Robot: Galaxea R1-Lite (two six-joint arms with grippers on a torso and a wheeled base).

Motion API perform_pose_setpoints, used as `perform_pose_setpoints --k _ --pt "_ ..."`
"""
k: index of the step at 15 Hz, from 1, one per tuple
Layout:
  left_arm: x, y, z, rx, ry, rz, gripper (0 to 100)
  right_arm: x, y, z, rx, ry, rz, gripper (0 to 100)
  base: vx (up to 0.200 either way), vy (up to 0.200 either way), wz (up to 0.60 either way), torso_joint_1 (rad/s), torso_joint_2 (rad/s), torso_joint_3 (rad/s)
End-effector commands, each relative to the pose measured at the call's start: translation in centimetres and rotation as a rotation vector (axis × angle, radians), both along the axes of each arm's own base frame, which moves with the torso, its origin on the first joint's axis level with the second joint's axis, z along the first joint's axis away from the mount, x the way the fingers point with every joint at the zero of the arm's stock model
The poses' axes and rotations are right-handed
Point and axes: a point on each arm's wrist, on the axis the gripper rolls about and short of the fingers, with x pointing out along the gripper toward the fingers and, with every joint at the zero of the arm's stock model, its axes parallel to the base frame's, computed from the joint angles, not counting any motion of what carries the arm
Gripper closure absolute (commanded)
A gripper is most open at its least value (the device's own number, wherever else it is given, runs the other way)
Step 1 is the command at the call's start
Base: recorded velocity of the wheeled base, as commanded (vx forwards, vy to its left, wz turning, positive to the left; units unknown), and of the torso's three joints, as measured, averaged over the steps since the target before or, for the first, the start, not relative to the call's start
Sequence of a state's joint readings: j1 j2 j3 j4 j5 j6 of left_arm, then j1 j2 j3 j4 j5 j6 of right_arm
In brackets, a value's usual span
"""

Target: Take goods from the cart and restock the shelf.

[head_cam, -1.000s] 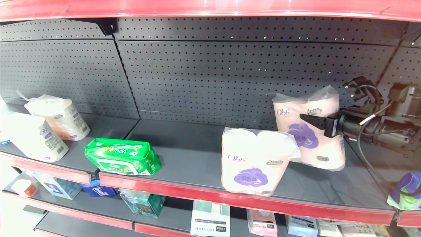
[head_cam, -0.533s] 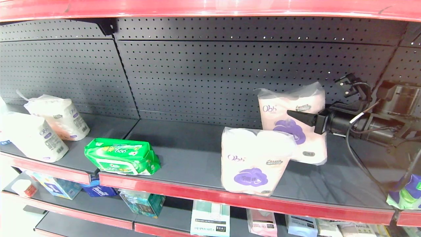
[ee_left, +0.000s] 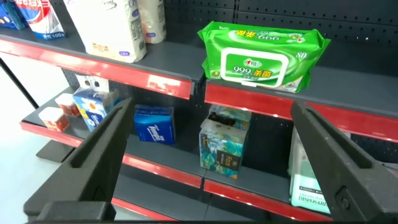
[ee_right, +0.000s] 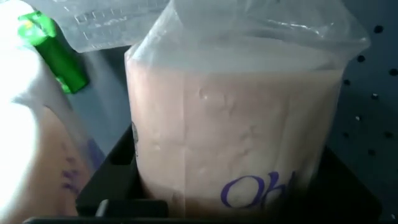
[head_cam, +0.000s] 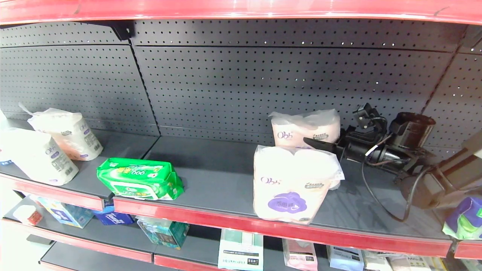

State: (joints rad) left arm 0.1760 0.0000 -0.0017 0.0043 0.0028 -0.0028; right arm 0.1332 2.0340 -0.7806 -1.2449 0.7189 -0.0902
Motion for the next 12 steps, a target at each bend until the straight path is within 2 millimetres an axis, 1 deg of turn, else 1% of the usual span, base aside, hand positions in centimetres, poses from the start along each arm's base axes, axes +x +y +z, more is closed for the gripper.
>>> perform_pose_setpoints --k 1,2,3,4,6,7,8,10,11,12 --pt "0.0 0.0 0.0 0.0 0.0 0.001 0 0.8 -0.1 -3.2 -0.013 0.067 0.006 100 0.0 0.0 0.0 0.0 0.0 0.0" --pt "0.0 0.0 0.0 0.0 0.0 0.001 0 0.8 -1.2 -3.4 -0.016 0.068 0.01 100 0.0 0.0 0.0 0.0 0.0 0.0" --pt "0.0 0.0 0.0 0.0 0.0 0.001 0 0.7 -1.6 -3.4 -0.018 0.068 0.031 100 0.0 0.0 0.0 0.0 0.0 0.0" --pt "0.0 0.0 0.0 0.0 0.0 0.001 0 0.2 -2.6 -3.7 -0.03 0.065 0.088 100 0.0 0.0 0.0 0.0 0.0 0.0" --pt "0.0 0.0 0.0 0.0 0.0 0.001 0 0.0 -3.2 -4.0 -0.053 0.045 0.116 100 0.0 0.0 0.0 0.0 0.0 0.0" --pt "0.0 0.0 0.0 0.0 0.0 0.001 0 0.2 -3.4 -4.7 -0.073 0.029 0.141 100 0.0 0.0 0.0 0.0 0.0 0.0" --pt "0.0 0.0 0.0 0.0 0.0 0.001 0 0.6 -3.4 -5.1 -0.083 0.017 0.156 100 0.0 0.0 0.0 0.0 0.0 0.0" --pt "0.0 0.0 0.0 0.0 0.0 0.001 0 1.0 -3.4 -5.2 -0.096 -0.008 0.163 100 0.0 0.0 0.0 0.0 0.0 0.0" --pt "0.0 0.0 0.0 0.0 0.0 0.001 0 2.2 -3.1 -5.5 -0.109 -0.042 0.17 100 0.0 0.0 0.0 0.0 0.0 0.0" --pt "0.0 0.0 0.0 0.0 0.0 0.001 0 3.8 -3.1 -5.7 -0.122 -0.101 0.199 100 0.0 0.0 0.0 0.0 0.0 0.0"
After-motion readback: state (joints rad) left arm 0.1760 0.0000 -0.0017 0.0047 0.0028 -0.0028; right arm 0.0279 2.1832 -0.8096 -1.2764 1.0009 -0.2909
